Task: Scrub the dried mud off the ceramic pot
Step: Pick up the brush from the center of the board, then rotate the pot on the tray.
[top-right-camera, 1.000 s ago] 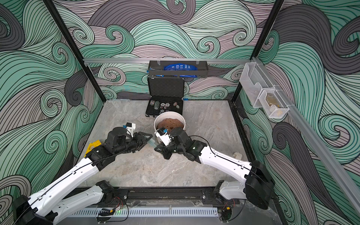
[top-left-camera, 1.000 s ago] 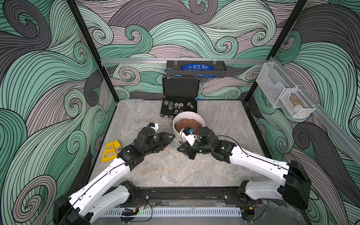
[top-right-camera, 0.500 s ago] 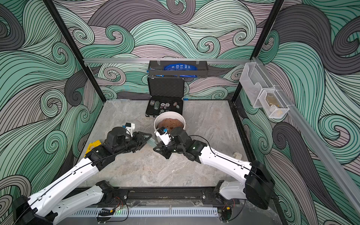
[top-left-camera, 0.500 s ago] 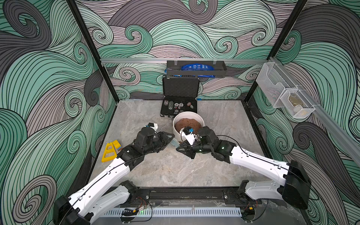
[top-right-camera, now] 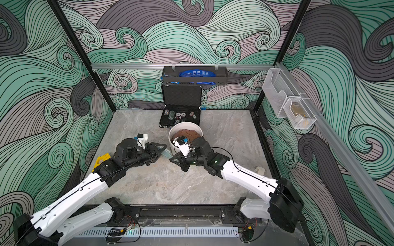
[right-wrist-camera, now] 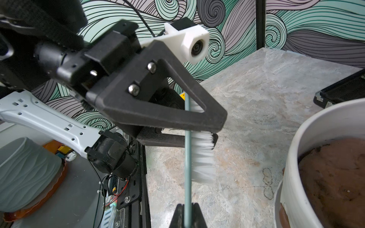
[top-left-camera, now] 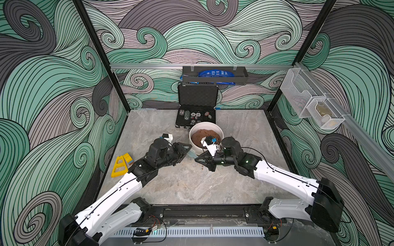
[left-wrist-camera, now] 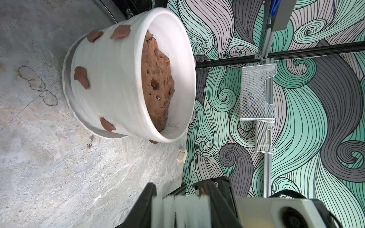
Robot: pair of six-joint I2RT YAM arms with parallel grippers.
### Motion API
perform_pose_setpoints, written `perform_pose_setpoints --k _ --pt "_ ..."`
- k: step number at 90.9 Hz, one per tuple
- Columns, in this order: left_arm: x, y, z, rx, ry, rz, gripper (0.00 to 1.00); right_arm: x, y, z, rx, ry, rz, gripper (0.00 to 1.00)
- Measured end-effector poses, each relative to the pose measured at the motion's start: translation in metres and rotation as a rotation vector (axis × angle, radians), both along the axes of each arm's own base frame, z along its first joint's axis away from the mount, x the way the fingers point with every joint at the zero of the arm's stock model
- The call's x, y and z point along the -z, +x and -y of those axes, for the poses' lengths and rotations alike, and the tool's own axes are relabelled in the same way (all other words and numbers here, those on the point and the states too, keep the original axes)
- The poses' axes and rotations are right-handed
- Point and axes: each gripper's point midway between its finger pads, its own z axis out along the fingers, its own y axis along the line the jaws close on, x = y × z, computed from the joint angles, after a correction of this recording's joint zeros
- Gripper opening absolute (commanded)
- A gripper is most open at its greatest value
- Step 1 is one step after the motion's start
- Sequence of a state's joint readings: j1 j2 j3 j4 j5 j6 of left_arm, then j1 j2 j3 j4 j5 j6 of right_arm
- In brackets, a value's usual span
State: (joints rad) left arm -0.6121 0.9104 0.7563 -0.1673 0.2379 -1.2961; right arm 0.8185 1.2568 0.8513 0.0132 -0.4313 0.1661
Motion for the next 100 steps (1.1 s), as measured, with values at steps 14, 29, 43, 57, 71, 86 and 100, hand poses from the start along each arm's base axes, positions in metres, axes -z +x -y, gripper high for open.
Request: perform_pose_setpoints --k 14,29,43,57,71,86,100 --pt "0.003 0.0 0.0 0.0 -0.004 -0.009 0.33 0.002 -0.002 0.002 -0.012 0.0 -0.003 0.0" --pt "0.002 -0.001 0.001 0.01 0.0 0.004 0.58 -0.002 -0.002 0.007 -0.017 0.001 0.02 0.0" --pt "0.009 -0.002 -0.006 0.008 0.083 0.013 0.8 -0.001 -0.005 0.018 -0.022 -0.04 0.064 0.0" --pt "0.002 0.001 -0.019 -0.002 0.222 0.052 0.88 0.006 -0.004 0.037 0.001 -0.135 0.099 0.0" --pt "-0.013 0.019 -0.021 -0.001 0.38 0.044 0.89 0.007 -0.005 0.058 0.019 -0.247 0.152 0.0" --pt "0.001 0.041 -0.014 0.04 0.524 0.001 0.83 0.006 -0.014 0.078 0.005 -0.337 0.201 0.0" --pt "0.021 0.053 -0.021 0.049 0.681 -0.068 0.74 0.009 -0.023 0.089 -0.018 -0.378 0.218 0.0"
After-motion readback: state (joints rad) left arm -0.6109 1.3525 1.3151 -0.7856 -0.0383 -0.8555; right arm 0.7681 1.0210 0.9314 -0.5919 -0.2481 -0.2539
